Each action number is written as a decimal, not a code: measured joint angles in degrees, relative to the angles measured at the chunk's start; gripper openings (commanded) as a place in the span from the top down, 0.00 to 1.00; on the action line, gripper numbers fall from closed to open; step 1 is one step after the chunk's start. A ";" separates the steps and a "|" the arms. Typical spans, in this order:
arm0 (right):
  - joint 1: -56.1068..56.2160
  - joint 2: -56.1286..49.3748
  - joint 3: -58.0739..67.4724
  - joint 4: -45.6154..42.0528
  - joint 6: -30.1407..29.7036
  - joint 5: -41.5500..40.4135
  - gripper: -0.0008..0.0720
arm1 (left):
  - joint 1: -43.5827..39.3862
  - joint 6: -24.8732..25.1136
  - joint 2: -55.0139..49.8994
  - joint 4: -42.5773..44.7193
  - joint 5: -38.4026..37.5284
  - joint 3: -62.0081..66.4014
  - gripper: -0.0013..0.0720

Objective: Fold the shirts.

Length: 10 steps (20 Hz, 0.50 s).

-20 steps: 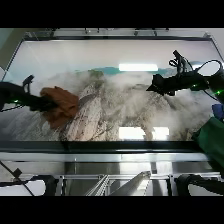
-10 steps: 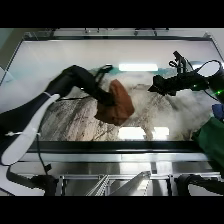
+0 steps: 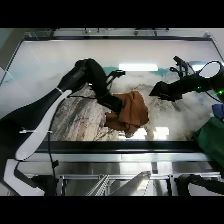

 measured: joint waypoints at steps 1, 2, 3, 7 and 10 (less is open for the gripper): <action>-0.48 0.00 -0.87 -1.57 0.00 0.81 0.22 | 1.64 -0.48 2.47 0.11 0.17 -4.79 0.02; -0.94 0.00 -2.32 -2.80 0.00 1.22 0.22 | 3.21 -0.79 5.01 0.24 -0.46 -9.90 0.02; -1.20 0.00 -4.09 -3.72 0.00 1.22 0.22 | 4.96 -1.09 7.93 0.20 -1.79 -15.93 0.04; -1.42 -1.14 -11.91 -0.98 -4.31 -2.80 0.22 | 11.02 -1.51 16.87 -5.79 -10.40 -35.26 0.96; -1.42 -4.22 -14.23 6.23 -9.75 -4.66 0.22 | 13.27 -1.90 20.33 -11.85 -17.53 -41.48 0.93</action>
